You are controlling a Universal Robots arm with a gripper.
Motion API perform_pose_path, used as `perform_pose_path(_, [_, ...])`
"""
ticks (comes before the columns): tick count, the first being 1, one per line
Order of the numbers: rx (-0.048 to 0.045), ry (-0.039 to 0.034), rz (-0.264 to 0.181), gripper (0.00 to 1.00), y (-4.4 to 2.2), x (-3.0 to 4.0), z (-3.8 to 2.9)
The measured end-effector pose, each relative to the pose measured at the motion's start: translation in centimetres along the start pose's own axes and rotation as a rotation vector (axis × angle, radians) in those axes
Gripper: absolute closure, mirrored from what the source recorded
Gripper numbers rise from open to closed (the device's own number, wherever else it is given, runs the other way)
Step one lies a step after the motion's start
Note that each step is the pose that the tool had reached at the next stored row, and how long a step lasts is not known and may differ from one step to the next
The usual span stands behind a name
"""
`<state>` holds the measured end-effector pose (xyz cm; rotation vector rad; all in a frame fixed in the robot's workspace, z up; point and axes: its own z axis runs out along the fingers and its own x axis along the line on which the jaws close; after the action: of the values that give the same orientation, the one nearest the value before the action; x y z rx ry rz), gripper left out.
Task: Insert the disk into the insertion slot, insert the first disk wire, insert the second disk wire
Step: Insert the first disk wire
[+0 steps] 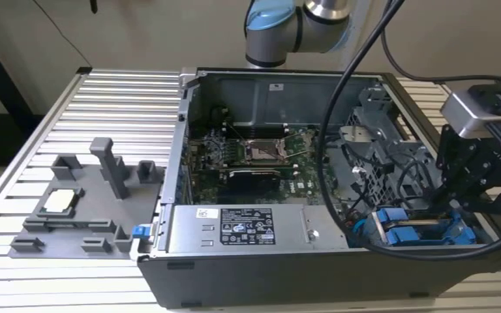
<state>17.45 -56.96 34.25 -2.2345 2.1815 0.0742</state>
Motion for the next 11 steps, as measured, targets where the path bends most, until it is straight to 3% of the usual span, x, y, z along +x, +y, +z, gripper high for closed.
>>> perform_pose_path(11, [0.0003,-0.0042,0.0,0.81,0.0,-0.01,0.24])
